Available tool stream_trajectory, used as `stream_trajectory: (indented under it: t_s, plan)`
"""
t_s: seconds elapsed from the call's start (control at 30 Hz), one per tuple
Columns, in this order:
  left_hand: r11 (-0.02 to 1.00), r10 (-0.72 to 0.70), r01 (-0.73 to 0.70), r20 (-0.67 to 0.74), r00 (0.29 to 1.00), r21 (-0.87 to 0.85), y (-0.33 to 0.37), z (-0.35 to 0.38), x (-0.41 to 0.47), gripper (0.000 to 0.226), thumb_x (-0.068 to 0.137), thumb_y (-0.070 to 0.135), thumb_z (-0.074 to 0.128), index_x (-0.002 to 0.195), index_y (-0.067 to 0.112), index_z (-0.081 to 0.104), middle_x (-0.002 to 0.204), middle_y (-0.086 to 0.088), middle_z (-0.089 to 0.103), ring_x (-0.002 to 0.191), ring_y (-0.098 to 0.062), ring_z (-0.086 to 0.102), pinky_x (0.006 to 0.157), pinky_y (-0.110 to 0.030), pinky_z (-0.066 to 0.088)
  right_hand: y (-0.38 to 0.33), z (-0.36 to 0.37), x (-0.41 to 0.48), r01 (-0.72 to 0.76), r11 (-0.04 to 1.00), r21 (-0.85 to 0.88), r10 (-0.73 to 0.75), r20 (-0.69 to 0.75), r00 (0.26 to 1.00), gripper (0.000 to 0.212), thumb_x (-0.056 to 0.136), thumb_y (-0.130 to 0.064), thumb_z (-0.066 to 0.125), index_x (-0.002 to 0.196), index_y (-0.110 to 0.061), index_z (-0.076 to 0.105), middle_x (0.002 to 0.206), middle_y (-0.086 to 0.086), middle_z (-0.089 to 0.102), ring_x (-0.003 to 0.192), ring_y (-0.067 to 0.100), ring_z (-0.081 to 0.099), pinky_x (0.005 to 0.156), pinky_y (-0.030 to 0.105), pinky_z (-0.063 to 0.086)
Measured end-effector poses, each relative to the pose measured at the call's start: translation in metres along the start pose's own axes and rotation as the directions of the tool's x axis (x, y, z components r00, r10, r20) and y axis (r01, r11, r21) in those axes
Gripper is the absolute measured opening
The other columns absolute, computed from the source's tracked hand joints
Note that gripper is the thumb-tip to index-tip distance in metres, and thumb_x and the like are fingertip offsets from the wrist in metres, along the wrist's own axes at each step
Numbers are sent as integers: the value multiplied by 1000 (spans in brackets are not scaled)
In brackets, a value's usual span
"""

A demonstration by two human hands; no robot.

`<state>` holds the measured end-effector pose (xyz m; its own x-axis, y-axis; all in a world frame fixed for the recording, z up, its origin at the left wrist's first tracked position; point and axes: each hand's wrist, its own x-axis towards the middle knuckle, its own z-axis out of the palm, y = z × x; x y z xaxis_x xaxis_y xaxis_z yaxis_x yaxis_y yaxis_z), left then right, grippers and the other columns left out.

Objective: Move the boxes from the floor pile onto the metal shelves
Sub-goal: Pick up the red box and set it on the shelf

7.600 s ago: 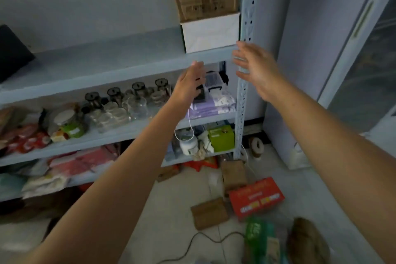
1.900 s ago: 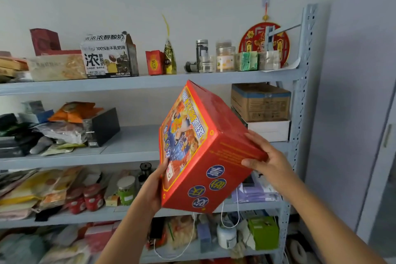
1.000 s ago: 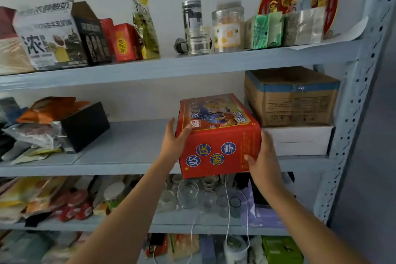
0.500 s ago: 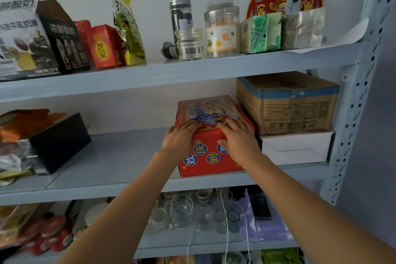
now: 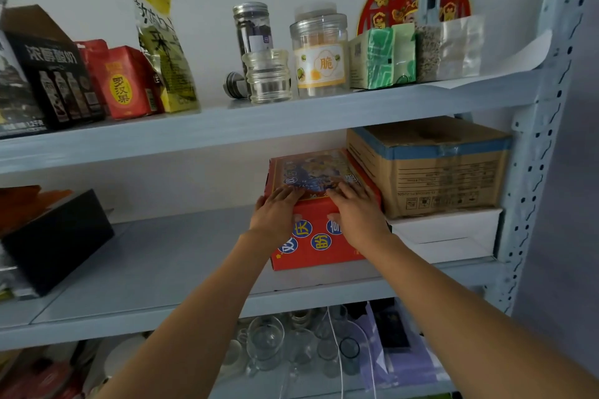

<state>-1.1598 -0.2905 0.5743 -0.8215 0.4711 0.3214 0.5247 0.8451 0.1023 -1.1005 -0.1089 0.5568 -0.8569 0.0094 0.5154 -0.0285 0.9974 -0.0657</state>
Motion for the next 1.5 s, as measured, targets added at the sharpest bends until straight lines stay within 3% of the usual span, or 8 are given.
stream_trajectory:
  t_s: [0.13, 0.33, 0.7, 0.9, 0.97, 1.07, 1.23, 1.5]
  plan:
    - [999, -18, 19, -25, 1000, 40, 0, 4, 14, 59, 100, 25, 51, 153, 31, 25, 162, 2, 24, 151, -19, 16, 122, -43, 7, 7, 8, 18, -2, 1000, 1, 2, 61, 998, 56, 100, -30, 49, 152, -23, 30, 162, 6, 21, 150, 27, 14, 121, 42, 3]
    - [999, -16, 16, -5, 1000, 29, -6, 10, 42, 60, 98, 22, 56, 152, 28, 31, 160, -1, 31, 148, -25, 27, 121, -41, 23, 11, 22, 39, -28, 1000, 8, 27, 101, 994, 57, 102, -26, 47, 154, -23, 25, 164, 6, 16, 151, 27, 12, 121, 40, 7]
    - [1000, 8, -7, -37, 999, 27, -16, 24, 61, 58, 97, 20, 56, 151, 28, 34, 158, -2, 34, 147, -24, 27, 121, -40, 20, 15, 31, 54, -42, 999, 20, 39, 100, 994, 56, 102, -26, 47, 154, -22, 25, 163, 5, 17, 151, 26, 11, 120, 39, 6]
    - [994, -39, 45, -56, 998, 96, 3, 15, 50, 77, 88, 2, 58, 154, 19, 22, 162, -6, 21, 151, -26, 14, 122, -37, 13, 10, 23, 53, -81, 997, 2, 81, 123, 989, 75, 100, -12, 47, 157, -23, -1, 165, 8, -8, 150, 26, -17, 121, 45, -9]
    - [992, -6, 33, -219, 976, 120, 15, 12, 39, 70, 82, -3, 60, 146, 13, 38, 153, -10, 36, 145, -30, 29, 116, -39, 26, 2, 11, 44, -88, 996, 31, 88, 17, 996, 77, 95, -3, 48, 157, -17, 6, 165, 10, 1, 152, 28, -4, 122, 41, 4]
    - [995, 81, -47, -417, 905, 90, 30, 10, 23, 51, 70, -5, 65, 119, 12, 63, 120, -12, 60, 112, -36, 58, 88, -43, 47, -5, -8, 22, -76, 992, 97, 91, -166, 982, 63, 89, -1, 52, 149, -16, 36, 152, 7, 36, 138, 27, 36, 107, 33, 30]
    - [999, -22, 21, -32, 999, -33, 49, 7, 3, 52, 88, 10, 56, 137, 27, 55, 137, -3, 59, 122, -28, 57, 100, -38, 43, -2, -10, -8, -56, 970, 238, 78, -83, 993, 50, 92, -1, 53, 140, -13, 51, 140, 7, 50, 127, 26, 49, 99, 34, 41]
    - [985, -60, 50, -54, 997, -163, 80, -6, -53, 48, 92, 8, 48, 138, 22, 55, 131, -13, 62, 114, -36, 60, 87, -40, 49, 0, -35, -55, -37, 931, 364, 57, -45, 997, 46, 97, -4, 47, 143, -6, 47, 149, 11, 44, 137, 27, 40, 112, 41, 34]
